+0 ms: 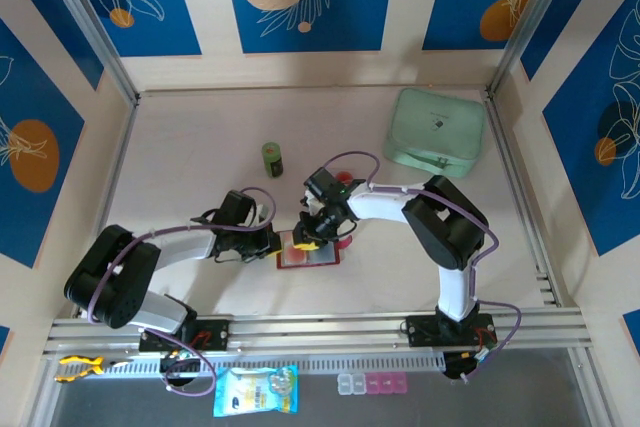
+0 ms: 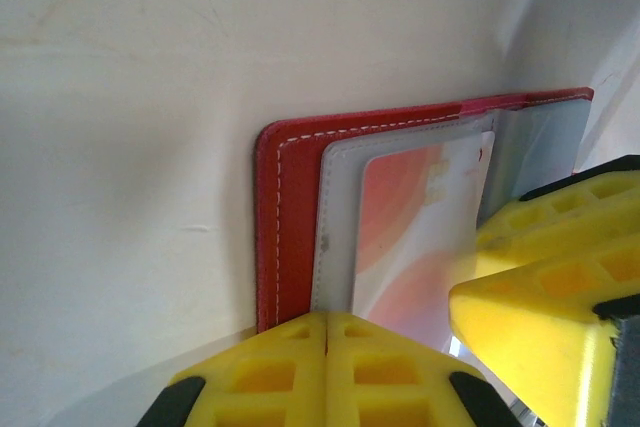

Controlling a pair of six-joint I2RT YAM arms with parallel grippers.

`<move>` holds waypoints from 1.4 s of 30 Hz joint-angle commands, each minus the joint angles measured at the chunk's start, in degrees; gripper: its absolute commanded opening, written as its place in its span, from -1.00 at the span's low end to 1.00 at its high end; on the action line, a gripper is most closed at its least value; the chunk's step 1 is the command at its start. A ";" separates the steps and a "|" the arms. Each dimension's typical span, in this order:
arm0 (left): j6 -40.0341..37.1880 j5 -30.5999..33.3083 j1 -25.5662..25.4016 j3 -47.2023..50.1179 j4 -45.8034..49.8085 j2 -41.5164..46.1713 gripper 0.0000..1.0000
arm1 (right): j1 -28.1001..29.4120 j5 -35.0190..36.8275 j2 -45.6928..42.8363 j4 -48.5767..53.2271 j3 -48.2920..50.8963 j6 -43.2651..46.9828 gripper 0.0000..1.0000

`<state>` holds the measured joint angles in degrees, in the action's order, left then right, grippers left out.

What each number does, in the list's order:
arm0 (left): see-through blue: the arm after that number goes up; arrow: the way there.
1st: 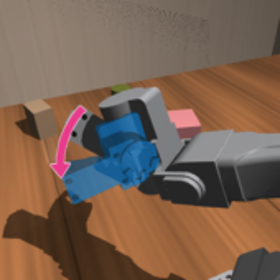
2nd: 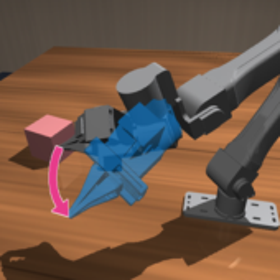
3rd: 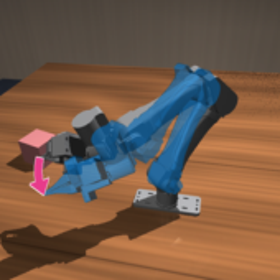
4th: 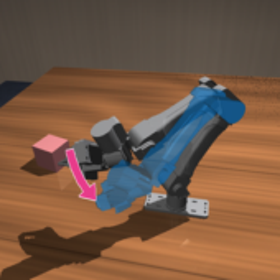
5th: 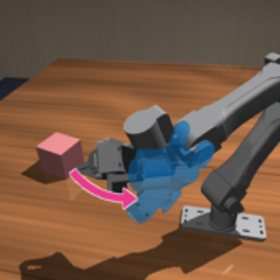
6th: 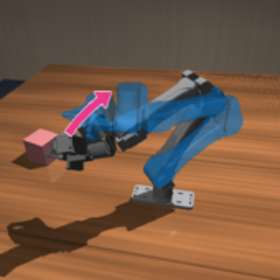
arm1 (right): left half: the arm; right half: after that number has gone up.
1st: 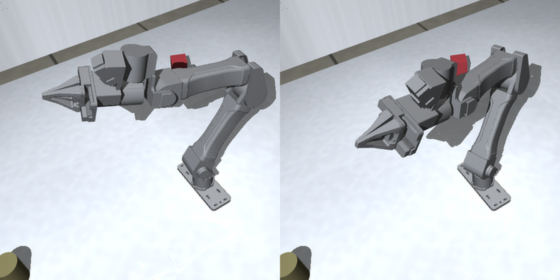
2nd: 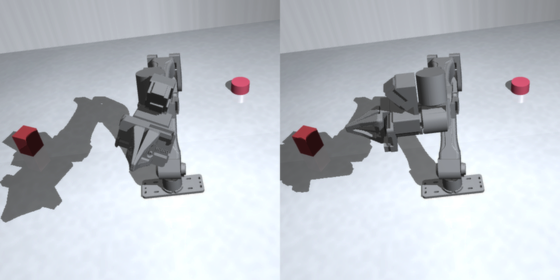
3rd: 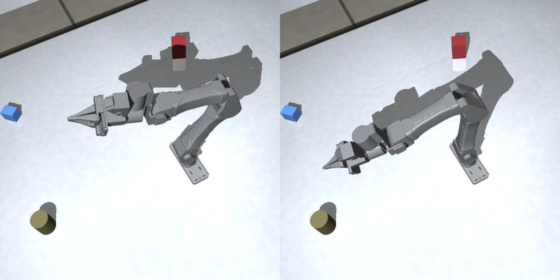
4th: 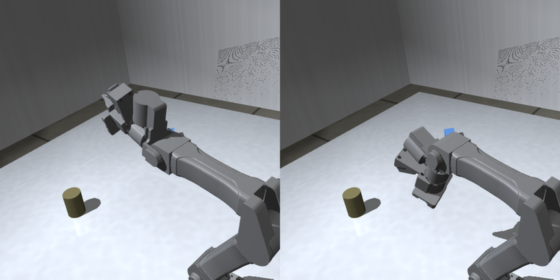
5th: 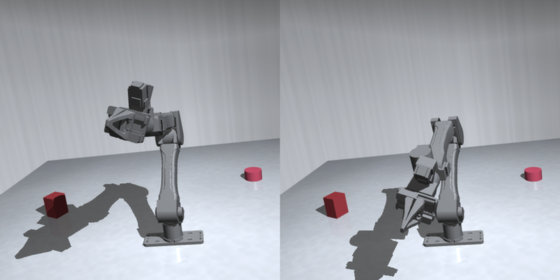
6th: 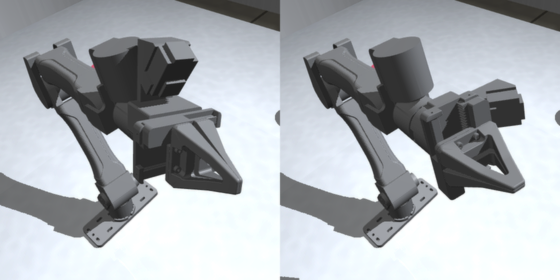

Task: Take the credit cards out of the card holder

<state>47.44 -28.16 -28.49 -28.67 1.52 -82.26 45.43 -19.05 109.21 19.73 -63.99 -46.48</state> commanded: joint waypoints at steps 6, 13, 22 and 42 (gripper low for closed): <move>-1.44 0.83 0.82 -0.54 4.28 0.08 -0.99 | 0.44 5.70 0.10 8.64 -2.28 2.88 -0.55; -1.27 0.09 0.91 -1.69 4.91 1.83 -0.99 | 0.53 1.74 -2.11 4.56 -1.45 2.47 -0.54; -1.04 0.28 -0.02 -4.18 7.54 4.50 -1.00 | -0.14 2.34 -6.06 4.83 -0.72 2.27 -0.52; 0.32 -0.25 -4.21 -4.74 3.75 -2.71 -1.00 | -1.31 3.34 -4.92 5.96 1.32 2.54 -0.51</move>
<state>47.90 -28.10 -32.29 -32.58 5.28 -84.36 44.23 -15.38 104.05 24.53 -63.51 -44.36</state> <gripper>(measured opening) 0.054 0.245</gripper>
